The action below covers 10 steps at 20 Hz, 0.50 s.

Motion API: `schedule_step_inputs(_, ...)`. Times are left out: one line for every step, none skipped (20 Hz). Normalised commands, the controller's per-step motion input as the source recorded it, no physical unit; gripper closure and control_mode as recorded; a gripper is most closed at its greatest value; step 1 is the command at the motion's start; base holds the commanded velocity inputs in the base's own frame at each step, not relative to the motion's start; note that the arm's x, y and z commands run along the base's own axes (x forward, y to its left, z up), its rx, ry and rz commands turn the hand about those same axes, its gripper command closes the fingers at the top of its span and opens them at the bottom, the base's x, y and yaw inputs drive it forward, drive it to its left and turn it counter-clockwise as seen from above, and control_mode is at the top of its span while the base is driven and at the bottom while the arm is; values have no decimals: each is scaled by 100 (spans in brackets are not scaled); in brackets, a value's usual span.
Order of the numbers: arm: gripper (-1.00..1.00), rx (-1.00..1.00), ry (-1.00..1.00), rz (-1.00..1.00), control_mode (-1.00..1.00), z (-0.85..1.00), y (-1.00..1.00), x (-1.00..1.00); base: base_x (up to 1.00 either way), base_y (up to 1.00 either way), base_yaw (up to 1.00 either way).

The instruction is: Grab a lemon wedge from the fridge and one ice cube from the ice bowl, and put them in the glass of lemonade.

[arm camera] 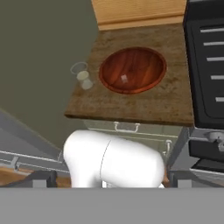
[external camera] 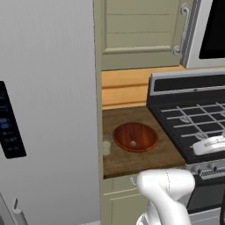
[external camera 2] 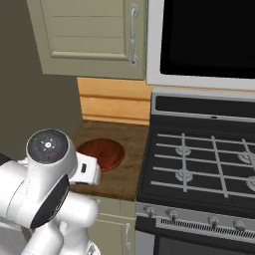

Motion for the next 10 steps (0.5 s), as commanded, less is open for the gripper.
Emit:
schedule_step_inputs(-100,0,0,0,100,0,0,0,-14,25,0)
schedule_step_inputs(-100,0,0,0,100,0,0,0,-48,6,0)
schedule_step_inputs(-100,0,0,0,100,0,0,0,-84,0,0)
schedule_step_inputs(-100,0,0,0,100,0,0,0,-100,0,0)
schedule_step_inputs(-100,0,0,0,100,0,0,0,-100,4,0)
schedule_step_inputs(-100,0,0,0,100,0,0,0,-100,14,0)
schedule_step_inputs(-100,0,0,0,100,0,0,0,-100,46,0)
schedule_step_inputs(-100,0,0,0,100,0,0,0,-100,66,0)
schedule_step_inputs(-100,0,0,0,100,0,0,0,-80,91,-4)
schedule_step_inputs(-100,0,0,0,100,0,0,0,-64,99,-10)
